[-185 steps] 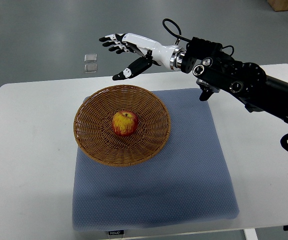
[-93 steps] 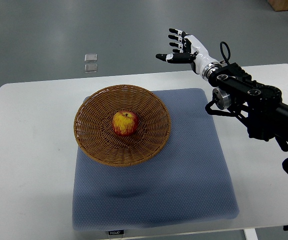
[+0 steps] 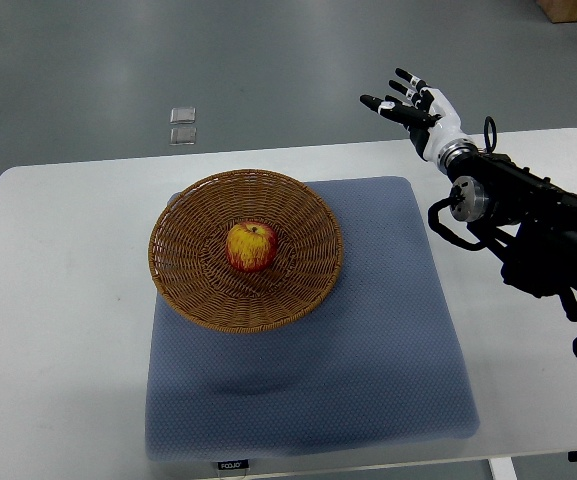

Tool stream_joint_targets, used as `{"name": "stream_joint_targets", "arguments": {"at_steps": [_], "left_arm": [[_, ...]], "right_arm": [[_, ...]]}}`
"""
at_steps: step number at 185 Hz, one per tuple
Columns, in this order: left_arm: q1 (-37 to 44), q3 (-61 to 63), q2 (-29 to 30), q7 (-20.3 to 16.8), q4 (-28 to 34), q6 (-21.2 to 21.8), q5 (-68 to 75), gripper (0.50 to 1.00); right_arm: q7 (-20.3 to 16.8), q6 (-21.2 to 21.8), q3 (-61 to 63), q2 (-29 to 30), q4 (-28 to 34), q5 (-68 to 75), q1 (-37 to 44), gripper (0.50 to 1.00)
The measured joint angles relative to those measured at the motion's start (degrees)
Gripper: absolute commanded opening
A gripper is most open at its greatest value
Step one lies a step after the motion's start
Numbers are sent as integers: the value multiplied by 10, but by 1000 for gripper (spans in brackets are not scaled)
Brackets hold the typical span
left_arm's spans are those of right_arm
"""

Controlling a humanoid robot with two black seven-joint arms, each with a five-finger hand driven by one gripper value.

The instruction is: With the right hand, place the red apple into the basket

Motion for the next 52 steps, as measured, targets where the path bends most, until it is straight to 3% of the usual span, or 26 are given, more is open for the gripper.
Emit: {"name": "stream_joint_targets", "arguments": {"at_steps": [23,52], "left_arm": [[0,0,0,0,0,0,0,1000],[0,0,0,0,0,0,0,1000]], "right_arm": [[1,35,1,-15,4,5,-16,917],[2,136,2,-41,1,5,-30,919]]}}
